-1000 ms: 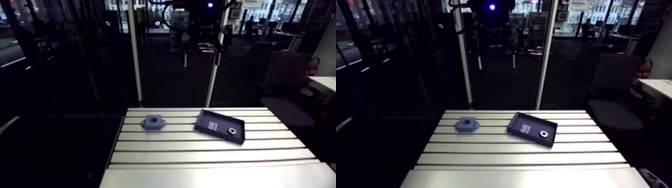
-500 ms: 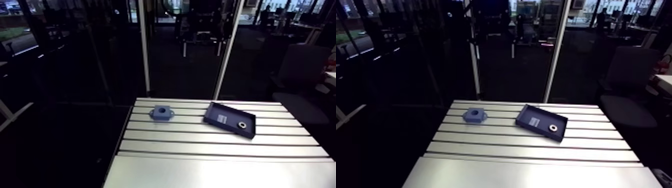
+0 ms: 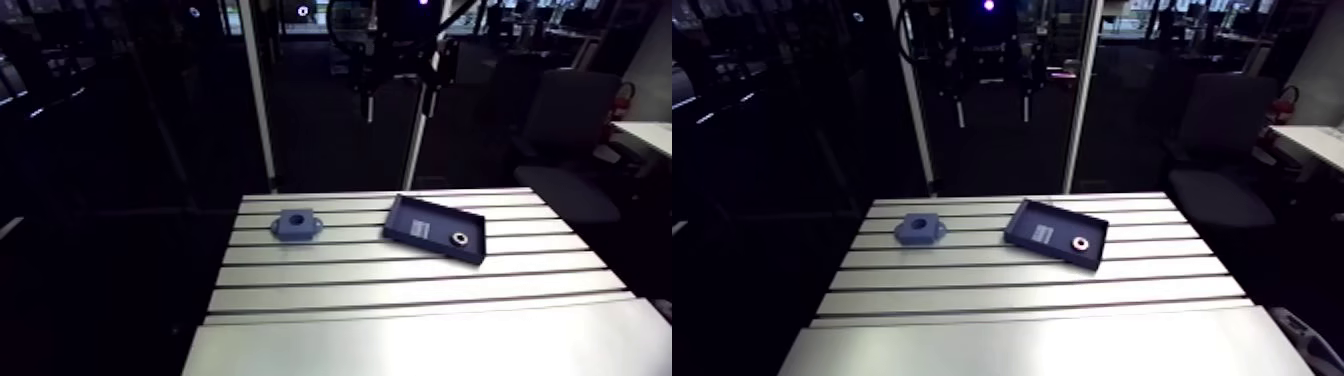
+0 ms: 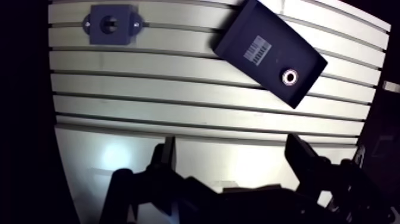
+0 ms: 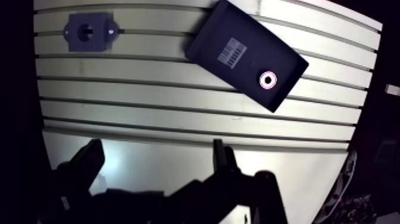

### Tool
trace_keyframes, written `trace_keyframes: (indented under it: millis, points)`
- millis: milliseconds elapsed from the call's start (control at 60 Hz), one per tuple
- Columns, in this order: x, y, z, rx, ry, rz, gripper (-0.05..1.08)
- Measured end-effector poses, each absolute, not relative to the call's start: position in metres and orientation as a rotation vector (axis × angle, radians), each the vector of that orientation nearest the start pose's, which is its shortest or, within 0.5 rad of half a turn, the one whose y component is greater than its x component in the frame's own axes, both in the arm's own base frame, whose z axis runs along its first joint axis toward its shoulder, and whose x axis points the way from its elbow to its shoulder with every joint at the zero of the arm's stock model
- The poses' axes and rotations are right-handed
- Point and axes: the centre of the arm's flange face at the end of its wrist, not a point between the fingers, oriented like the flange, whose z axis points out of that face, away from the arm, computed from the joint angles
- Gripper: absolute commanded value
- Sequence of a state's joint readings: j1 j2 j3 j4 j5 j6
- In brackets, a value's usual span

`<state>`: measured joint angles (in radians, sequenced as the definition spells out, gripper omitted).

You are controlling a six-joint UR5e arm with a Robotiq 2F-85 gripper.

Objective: Pick up the bearing and press it into the housing until flush.

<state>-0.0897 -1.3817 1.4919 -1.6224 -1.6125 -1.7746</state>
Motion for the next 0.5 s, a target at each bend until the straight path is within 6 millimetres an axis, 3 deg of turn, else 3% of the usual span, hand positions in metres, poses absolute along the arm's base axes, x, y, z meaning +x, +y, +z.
trace_keyframes:
  millis: [500]
  points:
    - [-0.595, -0.006, 0.374, -0.092, 3.082, 0.045, 0.00]
